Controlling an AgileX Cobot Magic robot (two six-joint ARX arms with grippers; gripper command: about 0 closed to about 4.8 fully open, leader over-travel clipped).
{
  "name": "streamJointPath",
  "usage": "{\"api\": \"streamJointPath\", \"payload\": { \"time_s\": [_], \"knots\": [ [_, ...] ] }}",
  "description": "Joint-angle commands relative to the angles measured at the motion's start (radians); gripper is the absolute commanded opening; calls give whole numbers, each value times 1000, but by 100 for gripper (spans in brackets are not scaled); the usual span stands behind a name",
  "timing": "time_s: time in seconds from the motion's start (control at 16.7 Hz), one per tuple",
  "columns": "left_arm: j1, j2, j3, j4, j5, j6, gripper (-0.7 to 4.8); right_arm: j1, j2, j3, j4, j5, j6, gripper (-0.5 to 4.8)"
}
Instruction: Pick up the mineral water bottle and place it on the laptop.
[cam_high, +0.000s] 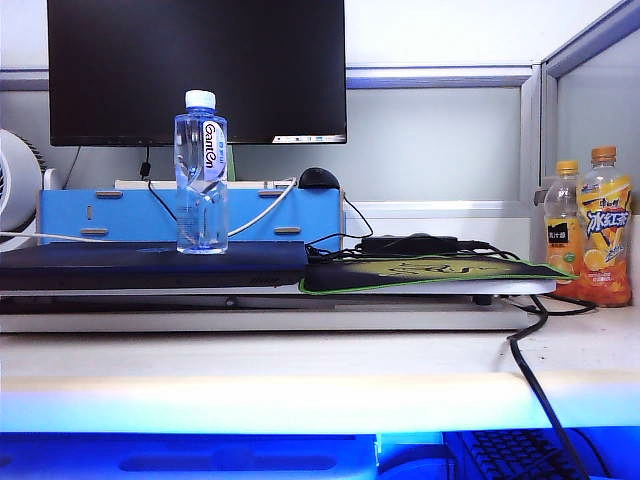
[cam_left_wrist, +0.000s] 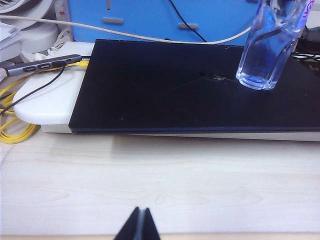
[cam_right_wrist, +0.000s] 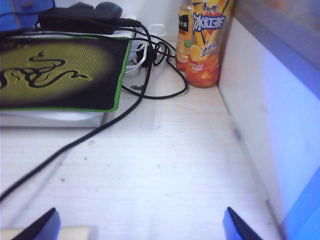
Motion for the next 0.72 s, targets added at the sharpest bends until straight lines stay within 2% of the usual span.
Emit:
{"api": "streamJointPath", "payload": {
  "time_s": [0.06,0.12,0.18,0.24,0.3,0.72],
  "knots": [
    [0,-2,2,8,1,1,-2,0,0,-2,-3,-1,65,426],
    [0,-2,2,8,2,1,-2,0,0,-2,-3,-1,64,418],
    [0,-2,2,8,1,1,-2,0,0,-2,-3,-1,64,375],
    [0,-2,2,8,1,1,-2,0,0,-2,-3,-2,64,228],
    [0,-2,2,8,1,1,-2,0,0,-2,-2,-6,60,-13],
    [0,-2,2,8,1,1,-2,0,0,-2,2,-5,59,-1]
  ]
}}
